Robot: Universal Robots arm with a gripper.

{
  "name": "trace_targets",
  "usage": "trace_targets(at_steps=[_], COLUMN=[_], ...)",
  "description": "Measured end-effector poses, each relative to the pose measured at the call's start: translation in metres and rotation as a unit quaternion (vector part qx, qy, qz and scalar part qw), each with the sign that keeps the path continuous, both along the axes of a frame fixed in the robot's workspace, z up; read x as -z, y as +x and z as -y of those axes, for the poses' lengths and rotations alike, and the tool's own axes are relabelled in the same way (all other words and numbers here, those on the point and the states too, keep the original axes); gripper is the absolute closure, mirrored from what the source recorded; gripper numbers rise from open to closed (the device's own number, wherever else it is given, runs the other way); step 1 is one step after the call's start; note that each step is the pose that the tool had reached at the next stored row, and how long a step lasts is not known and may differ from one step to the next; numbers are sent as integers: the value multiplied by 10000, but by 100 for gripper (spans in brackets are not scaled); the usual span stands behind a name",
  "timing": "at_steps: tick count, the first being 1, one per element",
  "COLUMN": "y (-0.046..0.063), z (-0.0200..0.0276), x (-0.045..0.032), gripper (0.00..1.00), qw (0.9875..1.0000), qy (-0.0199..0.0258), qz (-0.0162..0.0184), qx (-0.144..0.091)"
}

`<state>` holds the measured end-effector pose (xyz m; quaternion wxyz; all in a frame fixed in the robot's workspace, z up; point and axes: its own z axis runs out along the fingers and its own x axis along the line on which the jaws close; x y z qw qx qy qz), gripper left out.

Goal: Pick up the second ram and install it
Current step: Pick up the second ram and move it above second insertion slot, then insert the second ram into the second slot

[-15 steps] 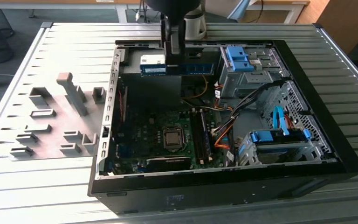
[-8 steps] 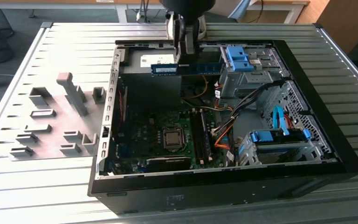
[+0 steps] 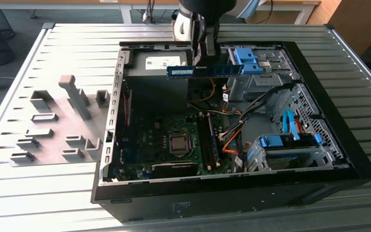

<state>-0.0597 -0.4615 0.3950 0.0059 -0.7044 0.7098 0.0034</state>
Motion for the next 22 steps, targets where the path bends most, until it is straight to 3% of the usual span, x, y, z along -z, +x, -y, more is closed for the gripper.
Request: trace_targets(at_steps=[15, 18, 22], y=[19, 20, 19], z=[-1, -1, -1], x=[2, 5, 14], gripper=[86, 86, 86], qw=[10000, 9998, 9985], qy=[-1, -4, -6], qz=[0, 0, 0], qx=[33, 178, 541])
